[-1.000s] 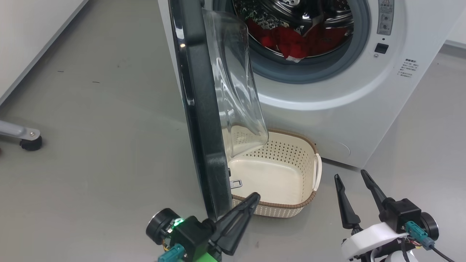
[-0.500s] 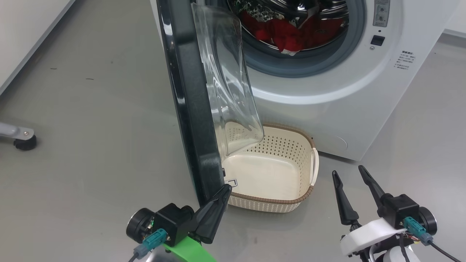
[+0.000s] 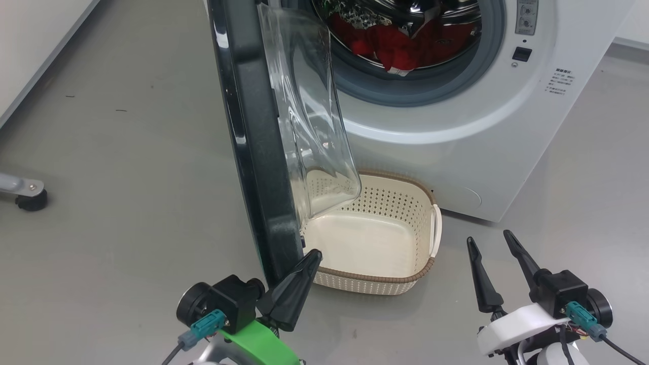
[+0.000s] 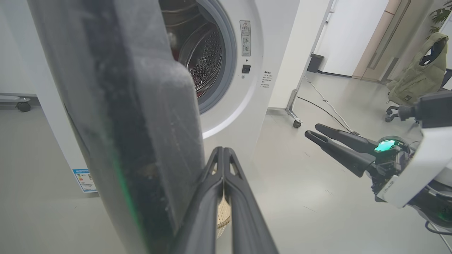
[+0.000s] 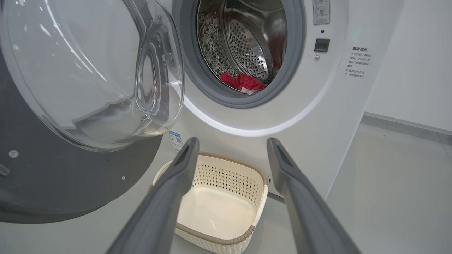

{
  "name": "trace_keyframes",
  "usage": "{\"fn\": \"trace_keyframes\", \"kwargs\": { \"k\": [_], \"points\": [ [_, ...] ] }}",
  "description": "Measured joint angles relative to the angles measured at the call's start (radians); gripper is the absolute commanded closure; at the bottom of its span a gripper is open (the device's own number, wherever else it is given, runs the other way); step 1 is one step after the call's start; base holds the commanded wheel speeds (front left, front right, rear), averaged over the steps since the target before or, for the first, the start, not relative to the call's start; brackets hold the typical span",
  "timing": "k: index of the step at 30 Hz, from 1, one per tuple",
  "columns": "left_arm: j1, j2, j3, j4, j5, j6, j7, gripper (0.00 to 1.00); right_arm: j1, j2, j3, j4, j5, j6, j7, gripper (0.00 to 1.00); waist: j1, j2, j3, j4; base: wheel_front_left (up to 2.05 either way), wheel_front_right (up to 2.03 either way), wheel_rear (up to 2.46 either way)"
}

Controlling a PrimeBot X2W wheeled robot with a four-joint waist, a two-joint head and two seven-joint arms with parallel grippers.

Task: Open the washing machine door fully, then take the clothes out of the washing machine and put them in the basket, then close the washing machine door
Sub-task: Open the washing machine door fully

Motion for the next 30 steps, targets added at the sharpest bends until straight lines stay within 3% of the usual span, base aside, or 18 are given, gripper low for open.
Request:
{"fn": "trace_keyframes", "kwargs": {
  "k": [10,19,30],
  "points": [
    [0.000,-0.007,0.041,0.016,0.000,0.040,-0.029,1.00,0.001,0.002,-0.036,-0.001,0.004,0.004,0.000,0.00,0.0000,0.0000,-0.006,0.016,0.00,0.00,0.00],
    [0.014,0.005,0.133,0.032,0.000,0.110,-0.067,1.00,0.002,0.002,-0.042,-0.004,0.004,0.004,0.000,0.00,0.0000,0.0000,-0.023,0.046,0.00,0.00,0.00],
    [0.041,0.044,0.261,0.062,-0.011,0.139,-0.122,1.00,0.004,0.004,-0.043,-0.005,0.014,0.007,0.000,0.00,0.0000,0.0000,-0.028,0.058,0.00,0.00,0.00]
  ]
}}
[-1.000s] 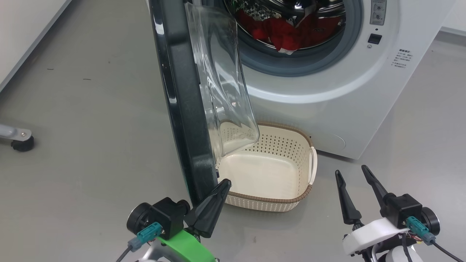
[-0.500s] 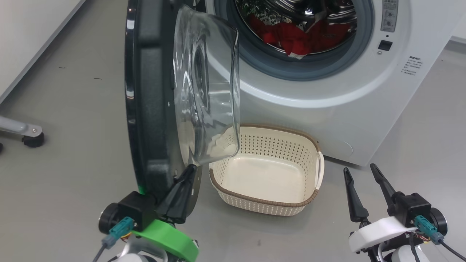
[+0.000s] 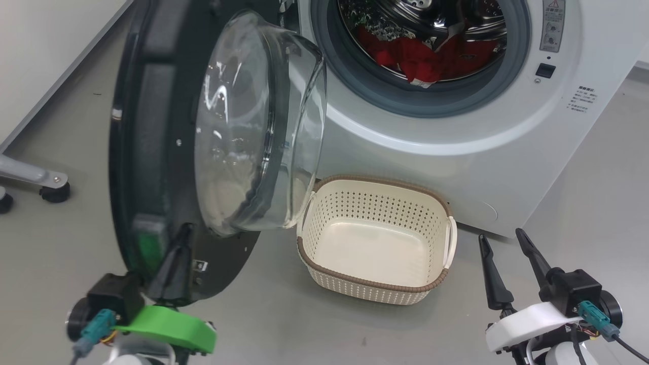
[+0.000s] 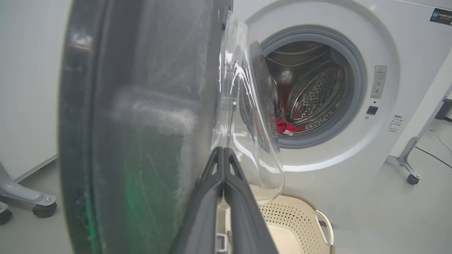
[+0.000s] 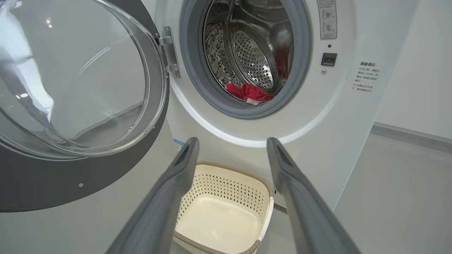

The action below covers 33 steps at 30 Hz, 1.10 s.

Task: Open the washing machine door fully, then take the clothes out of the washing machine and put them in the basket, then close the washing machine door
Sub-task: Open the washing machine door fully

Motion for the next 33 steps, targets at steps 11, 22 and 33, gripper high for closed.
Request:
{"fn": "trace_keyframes", "kwargs": {
  "k": [11,22,33],
  "points": [
    [0.003,0.017,0.160,0.038,-0.046,0.014,-0.053,1.00,0.000,0.002,0.005,-0.009,0.003,0.001,0.000,0.00,0.0000,0.0000,0.032,-0.021,0.00,0.00,0.00],
    [-0.035,0.023,0.278,0.083,-0.078,0.022,-0.077,1.00,-0.017,0.000,-0.023,-0.030,-0.016,0.001,0.000,0.00,0.0000,0.0000,0.109,-0.042,0.00,0.00,0.00],
    [-0.125,0.024,0.392,0.160,-0.123,0.023,-0.100,1.00,-0.066,-0.024,-0.044,-0.041,-0.040,0.001,0.000,0.00,0.0000,0.0000,0.194,-0.050,0.00,0.00,0.00]
  ]
}}
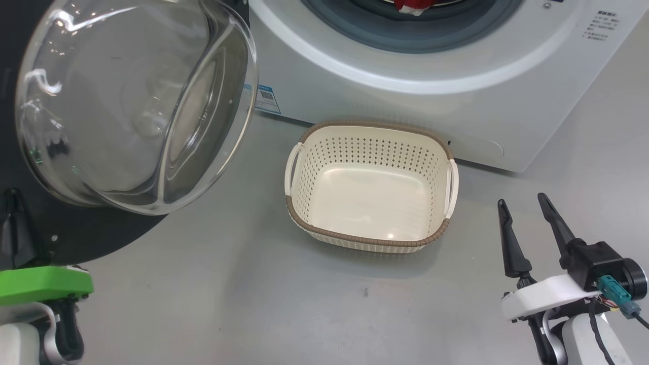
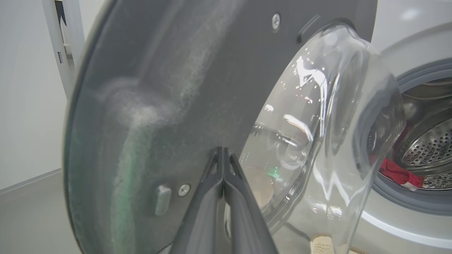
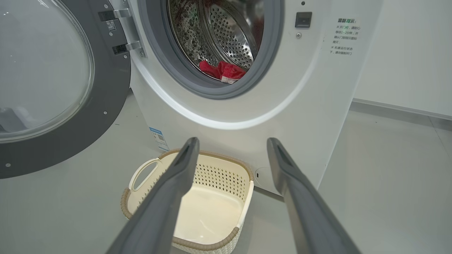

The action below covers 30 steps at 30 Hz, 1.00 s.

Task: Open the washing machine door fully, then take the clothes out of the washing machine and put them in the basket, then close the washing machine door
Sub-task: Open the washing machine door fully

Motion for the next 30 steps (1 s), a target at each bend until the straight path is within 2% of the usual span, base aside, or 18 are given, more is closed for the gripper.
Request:
{"fn": "trace_keyframes", "kwargs": {
  "k": [12,23,30],
  "points": [
    [-0.042,-0.005,0.024,0.049,0.011,0.000,-0.007,1.00,-0.020,-0.006,-0.008,0.000,-0.019,0.003,0.000,0.00,0.0000,0.0000,0.030,-0.001,0.00,0.00,0.00],
    [-0.030,-0.036,-0.029,0.005,0.086,-0.001,-0.007,1.00,-0.025,0.002,-0.006,0.026,-0.019,0.009,0.000,0.00,0.0000,0.0000,-0.010,-0.002,0.00,0.00,0.00],
    [0.059,-0.054,-0.068,-0.020,0.136,-0.016,-0.007,1.00,-0.017,0.006,0.002,0.037,-0.018,0.009,0.000,0.00,0.0000,0.0000,-0.055,-0.003,0.00,0.00,0.00]
  ]
}}
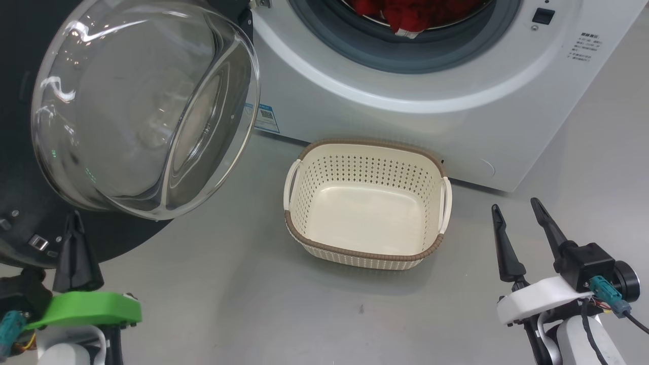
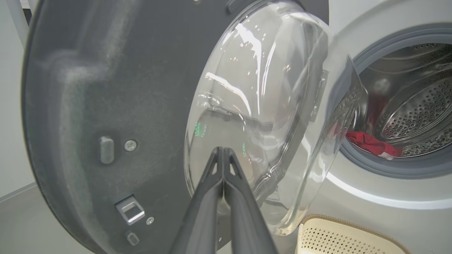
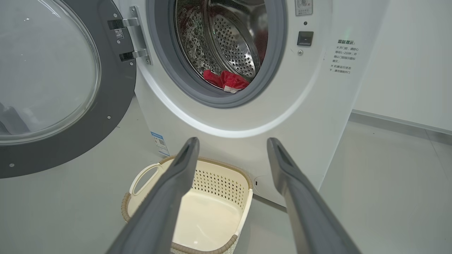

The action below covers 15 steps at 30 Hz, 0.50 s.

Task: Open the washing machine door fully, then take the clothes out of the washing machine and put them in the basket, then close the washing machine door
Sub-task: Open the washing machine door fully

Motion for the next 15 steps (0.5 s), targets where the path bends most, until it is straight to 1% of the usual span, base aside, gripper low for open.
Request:
{"fn": "trace_keyframes", "kwargs": {
  "k": [7,8,9,10,11,12,13,15],
  "points": [
    [0.085,-0.006,-0.056,-0.021,0.031,-0.010,0.000,1.00,0.034,0.005,0.008,0.014,0.009,0.007,0.000,0.00,0.0000,0.0000,-0.053,-0.004,0.00,0.00,0.00],
    [0.097,-0.008,-0.065,-0.024,0.033,-0.012,0.000,0.95,0.040,0.006,0.009,0.014,0.009,0.007,0.000,0.00,0.0000,0.0000,-0.061,-0.005,0.00,0.00,0.00],
    [0.109,-0.011,-0.074,-0.025,0.034,-0.016,0.000,0.81,0.045,0.007,0.010,0.014,0.010,0.007,0.000,0.00,0.0000,0.0000,-0.069,-0.006,0.00,0.00,0.00],
    [0.120,-0.014,-0.083,-0.029,0.034,-0.020,0.000,0.65,0.049,0.008,0.010,0.014,0.010,0.007,0.000,0.00,0.0000,0.0000,-0.076,-0.007,0.00,0.00,0.00],
    [0.129,-0.015,-0.094,-0.035,0.035,-0.022,0.000,0.55,0.054,0.008,0.012,0.012,0.010,0.007,0.000,0.00,0.0000,0.0000,-0.083,-0.009,0.00,0.00,0.00],
    [0.136,-0.016,-0.103,-0.039,0.036,-0.028,0.002,0.12,0.058,0.009,0.013,0.011,0.011,0.007,0.000,0.00,0.0000,0.0000,-0.090,-0.010,0.00,0.00,0.00],
    [0.143,-0.017,-0.109,-0.044,0.037,-0.028,0.002,0.00,0.062,0.012,0.015,0.011,0.015,0.007,0.000,0.00,0.0000,0.0000,-0.096,-0.012,0.00,0.00,0.00],
    [0.153,-0.017,-0.127,-0.053,0.044,-0.034,0.006,0.00,0.067,0.014,0.019,0.011,0.019,0.007,0.000,0.00,0.0000,0.0000,-0.108,-0.016,0.00,0.00,0.00]
  ]
}}
